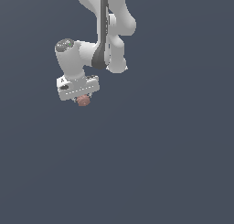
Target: Pick up the object and move it to a goal position.
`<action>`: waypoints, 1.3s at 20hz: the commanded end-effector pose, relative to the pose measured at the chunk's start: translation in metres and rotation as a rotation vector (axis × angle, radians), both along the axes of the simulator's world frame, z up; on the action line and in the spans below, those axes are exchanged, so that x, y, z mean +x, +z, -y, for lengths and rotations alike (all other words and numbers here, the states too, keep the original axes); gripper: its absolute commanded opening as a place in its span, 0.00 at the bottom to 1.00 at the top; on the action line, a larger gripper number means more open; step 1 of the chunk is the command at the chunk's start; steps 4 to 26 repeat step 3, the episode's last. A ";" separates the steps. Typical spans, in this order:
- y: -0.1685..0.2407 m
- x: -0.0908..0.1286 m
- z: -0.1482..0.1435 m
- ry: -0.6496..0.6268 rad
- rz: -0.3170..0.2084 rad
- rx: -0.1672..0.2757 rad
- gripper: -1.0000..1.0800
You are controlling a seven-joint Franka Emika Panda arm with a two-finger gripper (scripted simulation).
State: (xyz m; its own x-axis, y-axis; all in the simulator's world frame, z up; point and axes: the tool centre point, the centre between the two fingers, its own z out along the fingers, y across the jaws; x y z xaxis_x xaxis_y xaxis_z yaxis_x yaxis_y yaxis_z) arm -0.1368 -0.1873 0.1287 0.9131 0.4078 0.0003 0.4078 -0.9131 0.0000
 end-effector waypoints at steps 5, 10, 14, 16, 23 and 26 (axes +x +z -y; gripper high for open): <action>0.002 -0.003 0.003 0.002 0.000 0.000 0.00; 0.002 -0.003 0.003 0.002 0.000 0.000 0.00; 0.002 -0.003 0.003 0.002 0.000 0.000 0.00; 0.002 -0.003 0.003 0.002 0.000 0.000 0.00; 0.002 -0.003 0.003 0.002 0.000 0.000 0.00; 0.002 -0.003 0.003 0.002 0.000 0.000 0.00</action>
